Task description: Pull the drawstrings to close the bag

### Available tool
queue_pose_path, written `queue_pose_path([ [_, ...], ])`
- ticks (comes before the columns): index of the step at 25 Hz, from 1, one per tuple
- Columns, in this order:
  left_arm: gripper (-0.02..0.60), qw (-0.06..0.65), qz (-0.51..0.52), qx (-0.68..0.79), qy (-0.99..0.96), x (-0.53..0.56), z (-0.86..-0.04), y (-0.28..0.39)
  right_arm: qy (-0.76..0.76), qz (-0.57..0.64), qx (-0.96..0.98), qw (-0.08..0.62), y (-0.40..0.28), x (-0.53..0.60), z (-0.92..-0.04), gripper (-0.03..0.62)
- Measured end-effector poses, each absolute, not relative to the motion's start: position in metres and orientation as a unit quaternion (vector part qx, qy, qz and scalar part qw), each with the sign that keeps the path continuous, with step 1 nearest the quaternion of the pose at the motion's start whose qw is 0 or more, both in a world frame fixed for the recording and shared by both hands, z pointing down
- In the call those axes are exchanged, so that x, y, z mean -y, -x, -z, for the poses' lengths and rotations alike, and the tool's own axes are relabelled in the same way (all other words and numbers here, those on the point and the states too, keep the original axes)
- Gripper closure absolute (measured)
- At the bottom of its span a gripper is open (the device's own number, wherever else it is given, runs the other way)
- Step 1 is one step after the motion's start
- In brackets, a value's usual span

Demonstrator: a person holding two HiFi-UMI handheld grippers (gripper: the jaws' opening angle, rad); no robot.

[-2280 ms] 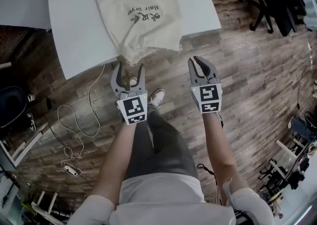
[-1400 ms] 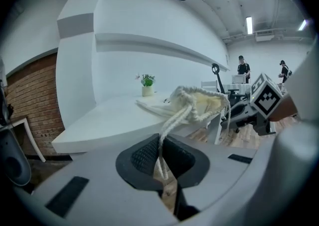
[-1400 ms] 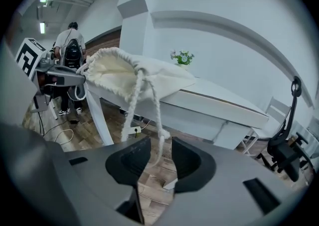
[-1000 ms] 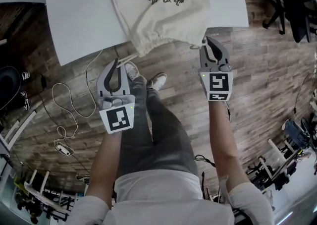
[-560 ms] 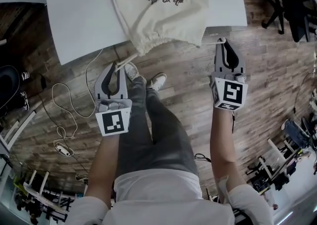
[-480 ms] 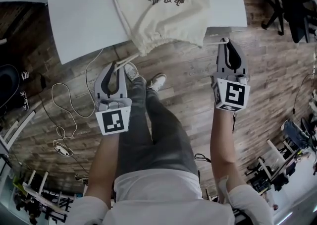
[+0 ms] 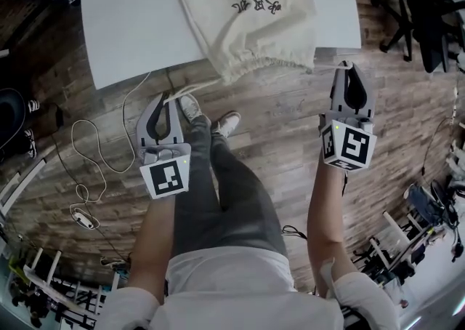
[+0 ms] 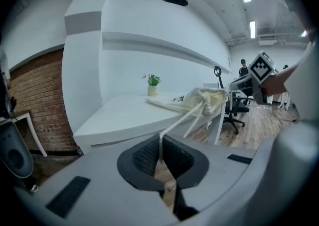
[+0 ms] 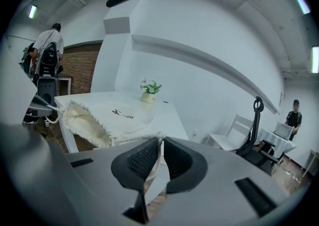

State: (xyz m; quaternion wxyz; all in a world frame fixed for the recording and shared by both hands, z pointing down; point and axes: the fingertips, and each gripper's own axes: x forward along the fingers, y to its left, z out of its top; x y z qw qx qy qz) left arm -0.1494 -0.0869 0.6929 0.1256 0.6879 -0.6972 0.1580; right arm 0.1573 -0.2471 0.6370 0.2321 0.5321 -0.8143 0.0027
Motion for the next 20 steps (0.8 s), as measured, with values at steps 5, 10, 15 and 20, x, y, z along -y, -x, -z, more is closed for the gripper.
queue_pose_path([
  [5, 0.565, 0.108, -0.16, 0.723, -0.663, 0.105, -0.669, 0.179, -0.555, 0.001, 0.796, 0.24, -0.168, 0.249, -0.618, 0.536],
  [10, 0.565, 0.069, -0.171, 0.734, -0.654, 0.117, -0.622, 0.211, -0.562, 0.021, 0.788, 0.249, -0.171, 0.249, -0.58, 0.537],
  [15, 0.565, 0.036, -0.17, 0.739, -0.651, 0.128, -0.565, 0.229, -0.561, 0.041, 0.79, 0.244, -0.172, 0.251, -0.531, 0.54],
  [20, 0.565, 0.01, -0.164, 0.744, -0.647, 0.135, -0.507, 0.231, -0.577, 0.052, 0.784, 0.225, -0.186, 0.251, -0.48, 0.554],
])
